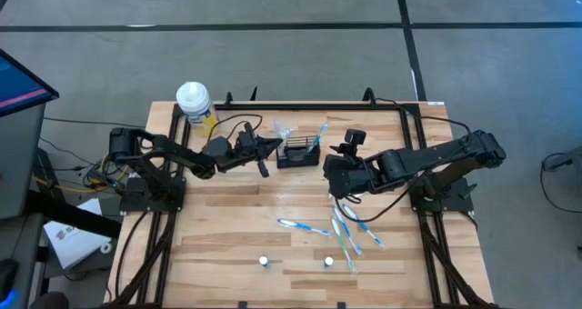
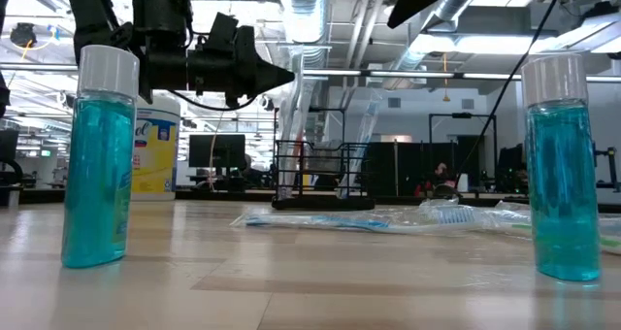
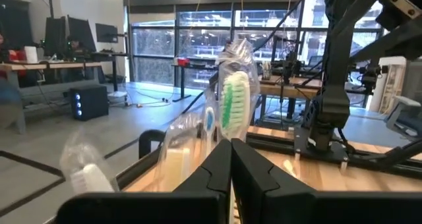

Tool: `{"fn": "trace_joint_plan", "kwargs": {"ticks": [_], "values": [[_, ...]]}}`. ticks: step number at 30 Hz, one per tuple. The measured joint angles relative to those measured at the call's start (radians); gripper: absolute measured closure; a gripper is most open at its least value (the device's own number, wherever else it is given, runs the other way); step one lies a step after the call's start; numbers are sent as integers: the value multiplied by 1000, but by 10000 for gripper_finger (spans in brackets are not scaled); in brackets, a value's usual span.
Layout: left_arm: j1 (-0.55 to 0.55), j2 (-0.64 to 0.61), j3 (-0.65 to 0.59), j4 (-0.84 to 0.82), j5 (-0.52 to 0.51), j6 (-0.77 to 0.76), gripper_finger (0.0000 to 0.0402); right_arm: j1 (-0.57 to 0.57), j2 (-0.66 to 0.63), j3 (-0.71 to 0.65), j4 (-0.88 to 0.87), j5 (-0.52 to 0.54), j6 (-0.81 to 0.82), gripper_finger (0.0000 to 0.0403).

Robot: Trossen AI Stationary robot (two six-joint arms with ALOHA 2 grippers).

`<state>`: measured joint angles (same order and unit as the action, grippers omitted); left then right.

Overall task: Pick & Place toothbrushing station
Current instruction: Put the green toothbrush into the black mesh organizer

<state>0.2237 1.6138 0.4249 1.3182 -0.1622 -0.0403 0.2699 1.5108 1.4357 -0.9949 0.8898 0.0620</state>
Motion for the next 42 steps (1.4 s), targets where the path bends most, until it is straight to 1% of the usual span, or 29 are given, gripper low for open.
{"fn": "trace_joint_plan", "kwargs": {"ticks": [7,19,42], "values": [[0,0,-54,-2,-44,-25,401,0,0,0,0,0,0,281],[0,0,-54,-14,-48,-39,401,-5,0,0,1,0,2,281],[-4,-1,-55,-110,-47,-66,401,-5,0,0,3,-2,10,281]]}}
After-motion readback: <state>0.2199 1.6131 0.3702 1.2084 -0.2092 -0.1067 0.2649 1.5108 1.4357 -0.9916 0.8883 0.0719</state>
